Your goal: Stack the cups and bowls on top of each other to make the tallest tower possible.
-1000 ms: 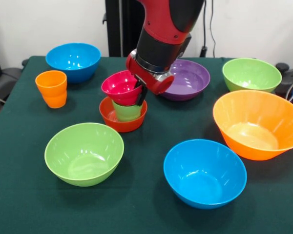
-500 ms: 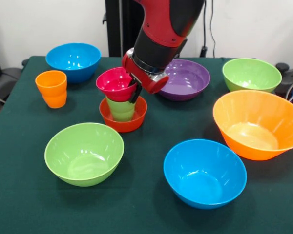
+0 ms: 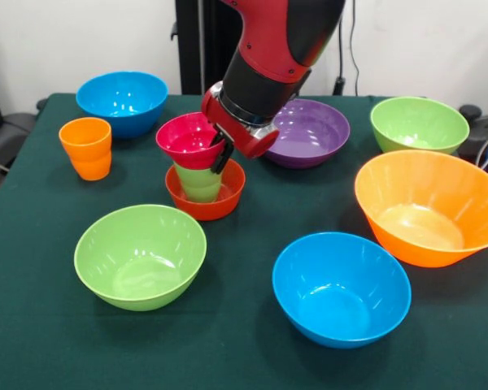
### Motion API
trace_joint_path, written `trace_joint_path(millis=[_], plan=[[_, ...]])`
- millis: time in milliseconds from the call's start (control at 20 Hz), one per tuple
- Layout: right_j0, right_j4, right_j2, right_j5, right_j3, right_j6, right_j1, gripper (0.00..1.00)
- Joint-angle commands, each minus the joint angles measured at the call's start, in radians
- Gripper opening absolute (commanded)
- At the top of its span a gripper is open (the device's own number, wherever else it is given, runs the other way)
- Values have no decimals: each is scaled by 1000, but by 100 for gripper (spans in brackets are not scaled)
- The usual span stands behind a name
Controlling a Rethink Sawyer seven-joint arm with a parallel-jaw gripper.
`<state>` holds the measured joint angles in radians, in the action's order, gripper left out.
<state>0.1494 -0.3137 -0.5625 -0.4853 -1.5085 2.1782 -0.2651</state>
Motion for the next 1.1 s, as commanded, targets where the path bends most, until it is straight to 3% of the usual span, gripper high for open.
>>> trace_joint_path(millis=[50,600,650,800,1100], plan=[[9,-25,72,-124,67,184,25,0],[21,-32,52,-109,83,209,46,0],[28,-32,39,-110,89,215,53,100],[32,-30,35,-85,90,213,55,100],[33,-37,40,-128,98,208,54,100]])
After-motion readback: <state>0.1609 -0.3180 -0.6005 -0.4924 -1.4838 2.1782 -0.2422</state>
